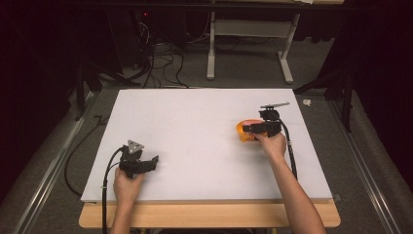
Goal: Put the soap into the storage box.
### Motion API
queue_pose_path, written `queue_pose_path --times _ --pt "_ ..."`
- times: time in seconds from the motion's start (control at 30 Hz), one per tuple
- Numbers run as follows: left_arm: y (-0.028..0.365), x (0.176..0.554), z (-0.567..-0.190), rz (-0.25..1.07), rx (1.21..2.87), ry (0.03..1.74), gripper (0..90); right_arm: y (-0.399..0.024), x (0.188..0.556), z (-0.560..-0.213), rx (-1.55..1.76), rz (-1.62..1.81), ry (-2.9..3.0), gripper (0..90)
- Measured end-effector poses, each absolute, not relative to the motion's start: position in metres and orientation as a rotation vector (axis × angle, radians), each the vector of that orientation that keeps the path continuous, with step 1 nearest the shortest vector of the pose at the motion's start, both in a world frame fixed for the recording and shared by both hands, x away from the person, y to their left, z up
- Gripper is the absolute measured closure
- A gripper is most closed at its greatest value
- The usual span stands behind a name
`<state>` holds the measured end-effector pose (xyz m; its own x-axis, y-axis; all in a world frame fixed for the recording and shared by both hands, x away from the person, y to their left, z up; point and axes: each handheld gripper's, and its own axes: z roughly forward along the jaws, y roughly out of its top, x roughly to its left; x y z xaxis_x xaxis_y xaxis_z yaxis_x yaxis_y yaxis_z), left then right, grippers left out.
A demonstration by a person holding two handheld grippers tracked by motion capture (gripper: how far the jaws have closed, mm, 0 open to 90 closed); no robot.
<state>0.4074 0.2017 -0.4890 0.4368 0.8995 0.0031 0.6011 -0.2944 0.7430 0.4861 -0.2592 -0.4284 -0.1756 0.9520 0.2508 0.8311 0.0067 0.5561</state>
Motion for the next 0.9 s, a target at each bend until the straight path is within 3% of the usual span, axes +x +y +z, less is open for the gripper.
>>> queue_pose_path --times 0.9 --pt "0.2017 0.4072 -0.4888 0.563 2.016 1.258 21.6 -0.2569 0.4853 -0.4287 1.904 0.916 2.032 12.5"
